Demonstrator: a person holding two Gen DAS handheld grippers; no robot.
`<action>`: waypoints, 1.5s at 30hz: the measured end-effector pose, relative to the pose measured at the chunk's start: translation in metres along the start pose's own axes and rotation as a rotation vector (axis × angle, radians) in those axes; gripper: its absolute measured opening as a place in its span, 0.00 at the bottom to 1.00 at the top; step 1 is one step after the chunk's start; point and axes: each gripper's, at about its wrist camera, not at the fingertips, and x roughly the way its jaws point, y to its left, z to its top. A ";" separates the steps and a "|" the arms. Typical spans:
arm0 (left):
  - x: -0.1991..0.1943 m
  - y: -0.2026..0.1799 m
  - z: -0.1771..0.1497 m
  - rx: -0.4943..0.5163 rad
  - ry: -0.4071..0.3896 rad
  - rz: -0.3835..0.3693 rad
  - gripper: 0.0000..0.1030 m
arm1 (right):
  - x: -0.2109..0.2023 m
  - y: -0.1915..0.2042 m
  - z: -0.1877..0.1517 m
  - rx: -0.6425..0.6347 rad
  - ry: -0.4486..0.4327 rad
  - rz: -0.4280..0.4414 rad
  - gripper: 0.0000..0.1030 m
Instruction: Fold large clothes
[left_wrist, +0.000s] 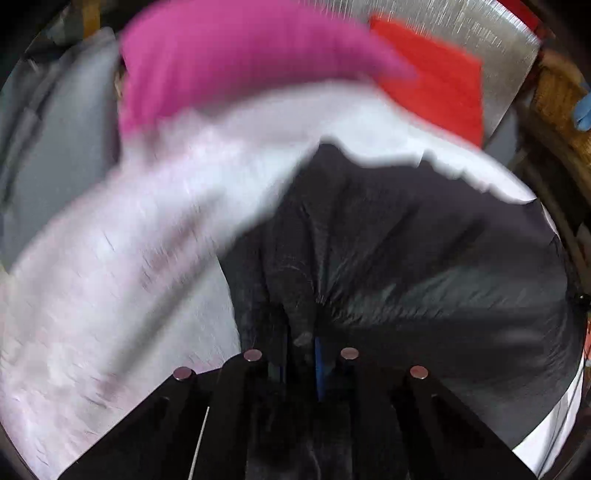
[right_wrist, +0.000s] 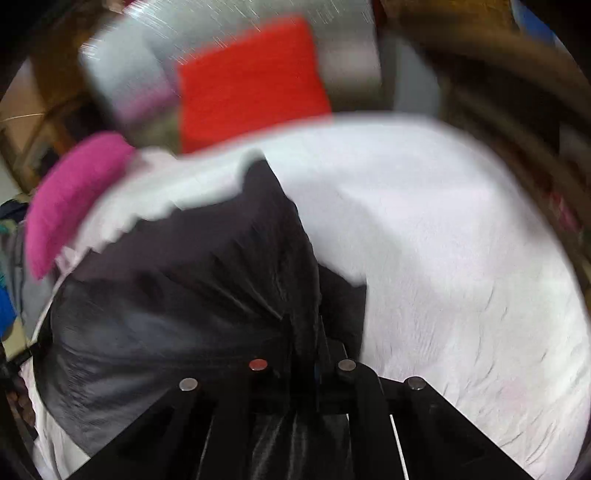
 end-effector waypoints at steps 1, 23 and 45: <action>-0.004 -0.002 0.000 0.004 -0.020 0.011 0.13 | 0.007 0.002 -0.005 -0.008 0.010 -0.012 0.09; -0.003 0.063 0.001 -0.281 0.032 -0.292 0.63 | 0.021 -0.046 -0.014 0.236 0.034 0.311 0.73; 0.007 0.011 0.012 -0.092 0.047 -0.233 0.20 | 0.029 -0.003 -0.004 0.113 0.071 0.307 0.22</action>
